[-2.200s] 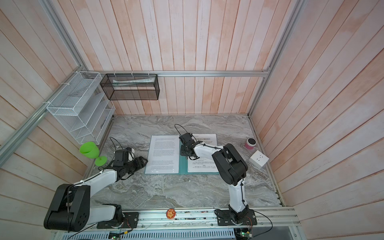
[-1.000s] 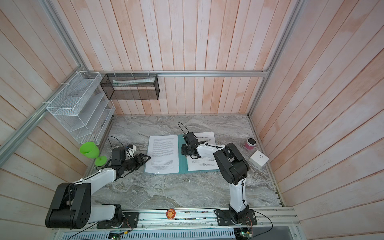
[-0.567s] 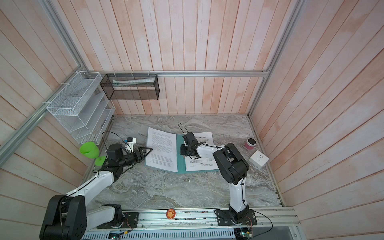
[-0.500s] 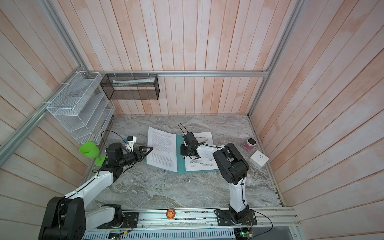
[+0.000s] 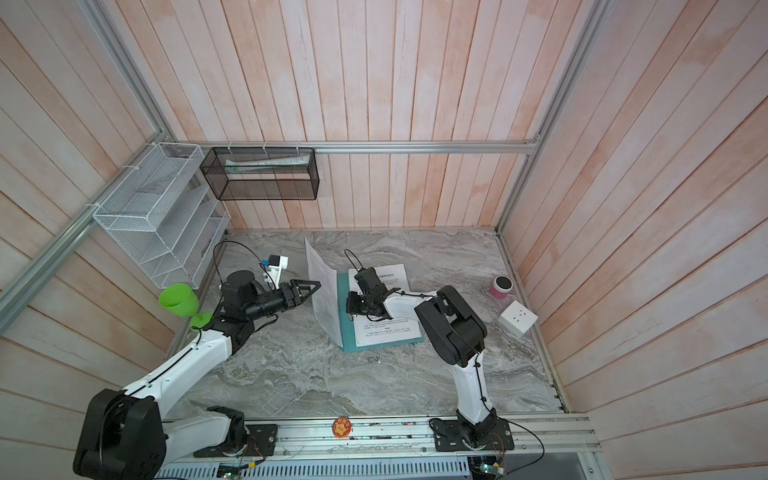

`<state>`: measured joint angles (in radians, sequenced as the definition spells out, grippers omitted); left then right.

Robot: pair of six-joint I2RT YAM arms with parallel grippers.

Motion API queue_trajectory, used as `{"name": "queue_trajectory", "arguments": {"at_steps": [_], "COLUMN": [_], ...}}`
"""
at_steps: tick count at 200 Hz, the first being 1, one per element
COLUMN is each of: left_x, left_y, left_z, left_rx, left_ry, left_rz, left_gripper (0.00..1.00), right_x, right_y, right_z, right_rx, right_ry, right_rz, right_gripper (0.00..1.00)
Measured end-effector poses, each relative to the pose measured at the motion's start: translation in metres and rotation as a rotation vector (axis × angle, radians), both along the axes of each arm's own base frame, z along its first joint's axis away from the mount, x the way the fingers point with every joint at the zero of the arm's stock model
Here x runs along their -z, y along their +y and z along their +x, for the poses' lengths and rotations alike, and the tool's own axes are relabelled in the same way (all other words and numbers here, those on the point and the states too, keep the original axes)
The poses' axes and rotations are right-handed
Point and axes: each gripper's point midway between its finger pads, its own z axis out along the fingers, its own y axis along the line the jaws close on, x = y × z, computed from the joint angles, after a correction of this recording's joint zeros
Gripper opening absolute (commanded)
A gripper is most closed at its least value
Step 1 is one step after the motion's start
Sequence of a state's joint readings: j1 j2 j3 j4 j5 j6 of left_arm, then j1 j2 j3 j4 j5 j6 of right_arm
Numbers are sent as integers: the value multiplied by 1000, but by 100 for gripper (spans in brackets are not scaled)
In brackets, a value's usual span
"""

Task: Put the files into the folder
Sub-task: 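Grasp the English-sheet cover edge with the left gripper and lift it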

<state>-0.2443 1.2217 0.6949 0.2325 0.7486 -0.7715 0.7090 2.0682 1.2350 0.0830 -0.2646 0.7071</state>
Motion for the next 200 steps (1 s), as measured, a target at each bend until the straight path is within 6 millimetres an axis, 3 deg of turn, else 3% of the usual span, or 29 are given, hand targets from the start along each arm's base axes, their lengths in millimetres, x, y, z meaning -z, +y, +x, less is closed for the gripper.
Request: {"name": "queue_trajectory", "arguments": {"at_steps": [35,88,115,138,163,200], "left_x": [-3,13,21,42,59,64], "left_y": [-17,-42,-55,-60,-63,-63], "left_z": [0,4,5,8,11,13], "left_rx": [34,86,112,111,112,102], "left_ry": [-9,5,5,52,91,100], "left_rz": [3,12,16,37,52,58], "left_gripper": [65,65,65,65,65,65], "right_x": [1,1,1,2,0,-6], "right_y": [18,37,43,44,35,-2], "right_z": [-5,-16,-21,-28,-40,-59], "right_rx": [-64,-166,-205,-226,-218,-117], "right_ry": [16,38,49,62,84,163], "right_rz": [68,173,212,242,291,333], "right_gripper": [9,9,9,10,14,17]}}
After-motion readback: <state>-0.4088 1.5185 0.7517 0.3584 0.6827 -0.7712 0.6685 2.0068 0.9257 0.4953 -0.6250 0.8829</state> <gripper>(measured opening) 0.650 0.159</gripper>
